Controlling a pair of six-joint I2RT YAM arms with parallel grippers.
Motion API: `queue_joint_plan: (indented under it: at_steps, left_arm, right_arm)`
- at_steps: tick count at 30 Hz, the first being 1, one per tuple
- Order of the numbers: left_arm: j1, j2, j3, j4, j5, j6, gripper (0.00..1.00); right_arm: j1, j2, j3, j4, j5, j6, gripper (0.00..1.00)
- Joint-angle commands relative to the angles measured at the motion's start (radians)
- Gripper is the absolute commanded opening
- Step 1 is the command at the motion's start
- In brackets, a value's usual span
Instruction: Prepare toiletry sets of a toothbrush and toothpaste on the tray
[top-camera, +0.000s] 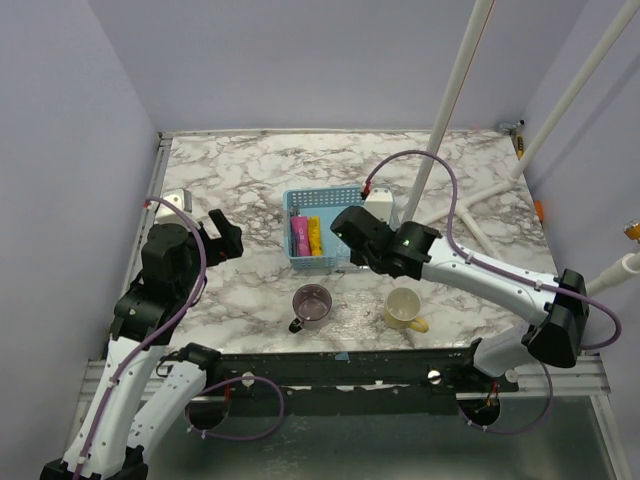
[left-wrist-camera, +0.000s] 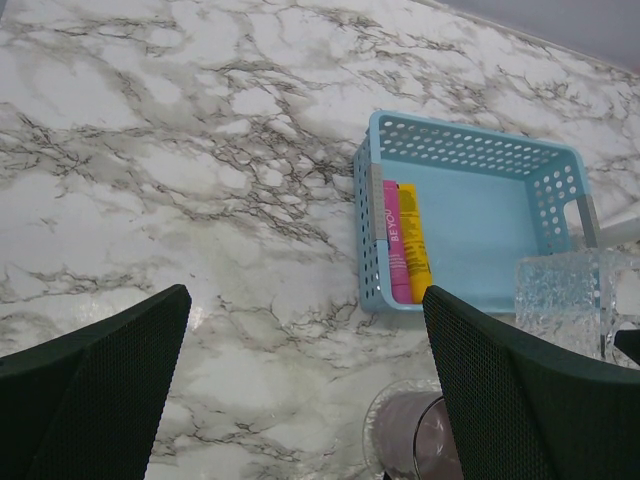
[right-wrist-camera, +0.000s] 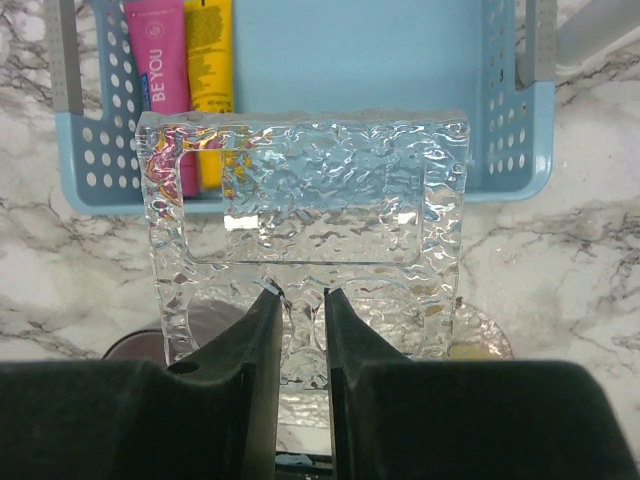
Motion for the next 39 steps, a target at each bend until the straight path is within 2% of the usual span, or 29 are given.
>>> queue_joint_plan:
  at_steps: [1, 7, 39]
  left_arm:
    - [-0.003, 0.011, -0.003, 0.009, 0.02, 0.007, 0.98]
    - [-0.003, 0.01, -0.004, 0.009, 0.026, 0.006, 0.98]
    - [-0.003, 0.0, -0.003, 0.007, 0.024, 0.005, 0.98]
  right_arm:
    - [0.052, -0.03, -0.012, -0.05, 0.068, 0.093, 0.01]
    - [0.09, 0.004, 0.011, -0.131, 0.112, 0.152, 0.01]
    - [0.244, -0.053, -0.14, -0.186, 0.072, 0.367, 0.01]
